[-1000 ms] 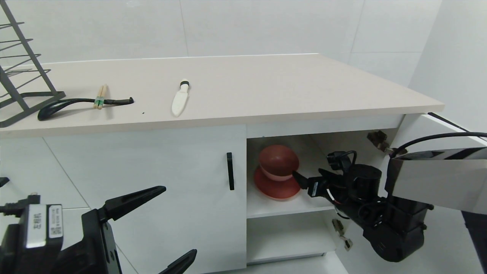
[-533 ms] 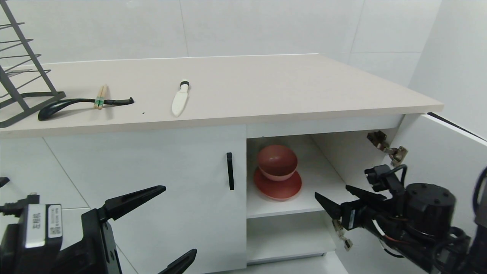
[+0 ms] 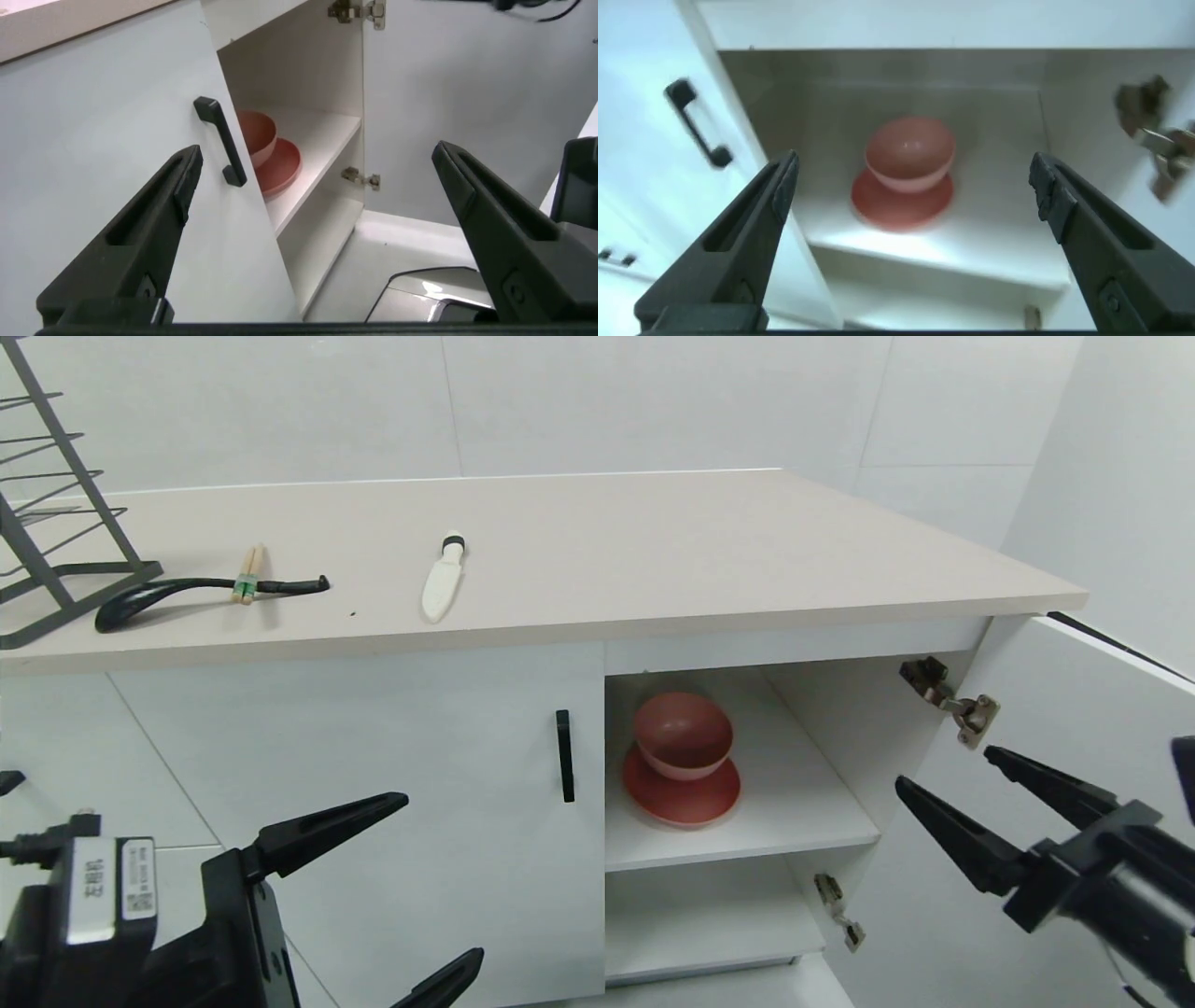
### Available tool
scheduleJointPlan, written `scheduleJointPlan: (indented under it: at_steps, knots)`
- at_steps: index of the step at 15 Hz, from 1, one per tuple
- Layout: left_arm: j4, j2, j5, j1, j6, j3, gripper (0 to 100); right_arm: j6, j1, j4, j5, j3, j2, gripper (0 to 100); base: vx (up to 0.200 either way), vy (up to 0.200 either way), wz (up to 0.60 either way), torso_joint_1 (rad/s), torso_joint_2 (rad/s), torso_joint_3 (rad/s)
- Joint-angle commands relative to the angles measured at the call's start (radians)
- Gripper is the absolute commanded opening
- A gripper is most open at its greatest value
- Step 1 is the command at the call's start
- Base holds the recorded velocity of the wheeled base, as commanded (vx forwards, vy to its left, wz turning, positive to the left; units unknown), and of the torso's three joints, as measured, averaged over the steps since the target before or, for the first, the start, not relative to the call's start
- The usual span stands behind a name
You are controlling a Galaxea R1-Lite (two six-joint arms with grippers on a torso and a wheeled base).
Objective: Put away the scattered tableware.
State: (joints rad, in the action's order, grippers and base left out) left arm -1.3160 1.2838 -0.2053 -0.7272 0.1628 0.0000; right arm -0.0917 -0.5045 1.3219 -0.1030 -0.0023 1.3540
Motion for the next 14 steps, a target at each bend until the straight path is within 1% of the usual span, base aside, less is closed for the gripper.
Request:
scheduleJointPlan:
  at_steps: [1, 2, 3, 4, 6, 7, 8, 9, 10, 11, 12, 13, 14]
  knots:
    - [-0.002, 0.005, 0.000, 0.000, 0.000, 0.000, 100, 0.009, -0.002, -0.314, 0.000, 0.002, -0.386, 100, 0.000, 0.000, 0.00, 0.000, 0.00, 0.000]
    - [-0.006, 0.003, 0.001, 0.000, 0.000, 0.000, 100, 0.009, 0.000, -0.428, -0.001, 0.002, -0.477, 100, 0.000, 0.000, 0.00, 0.000, 0.00, 0.000]
    - [-0.009, 0.002, 0.000, 0.012, 0.000, 0.000, 100, 0.010, 0.012, -0.520, -0.003, 0.002, -0.566, 100, 0.000, 0.000, 0.00, 0.000, 0.00, 0.000]
    - [-0.011, 0.002, 0.000, 0.032, 0.000, 0.000, 100, 0.012, 0.049, -0.579, -0.001, 0.001, -0.639, 100, 0.000, 0.000, 0.00, 0.000, 0.00, 0.000]
    - [-0.014, -0.001, 0.001, 0.065, 0.000, -0.008, 100, 0.046, 0.185, -0.713, 0.014, -0.025, -0.802, 100, 0.000, 0.000, 0.00, 0.000, 0.00, 0.000]
    - [-0.016, -0.003, 0.001, 0.074, 0.000, -0.009, 100, 0.053, 0.210, -0.742, 0.020, -0.039, -0.832, 100, 0.000, 0.000, 0.00, 0.000, 0.00, 0.000]
    - [-0.040, -0.004, 0.001, 0.117, 0.000, -0.006, 100, 0.070, 0.290, -0.908, 0.075, -0.113, -0.955, 100, 0.000, 0.000, 0.00, 0.000, 0.00, 0.000]
    - [-0.069, -0.004, 0.001, 0.147, 0.000, -0.002, 100, 0.072, 0.331, -1.043, 0.115, -0.166, -1.037, 100, 0.000, 0.000, 0.00, 0.000, 0.00, 0.000]
    - [-0.088, -0.003, 0.001, 0.166, 0.000, -0.002, 100, 0.072, 0.346, -1.116, 0.134, -0.194, -1.076, 100, 0.000, 0.000, 0.00, 0.000, 0.00, 0.000]
    - [-0.129, -0.006, 0.003, 0.206, 0.001, -0.006, 100, 0.070, 0.368, -1.236, 0.149, -0.243, -1.158, 100, 0.000, 0.000, 0.00, 0.000, 0.00, 0.000]
    - [-0.163, -0.011, 0.007, 0.224, 0.008, -0.005, 100, 0.070, 0.374, -1.274, 0.149, -0.258, -1.201, 100, 0.000, 0.000, 0.00, 0.000, 0.00, 0.000]
    - [-0.174, -0.035, 0.014, 0.238, 0.008, 0.000, 100, 0.070, 0.383, -1.287, 0.146, -0.257, -1.237, 100, 0.000, 0.000, 0.00, 0.000, 0.00, 0.000]
    - [-0.169, -0.074, 0.060, 0.249, 0.001, 0.000, 100, 0.069, 0.386, -1.280, 0.131, -0.246, -1.245, 100, 0.000, 0.000, 0.00, 0.000, 0.00, 0.000]
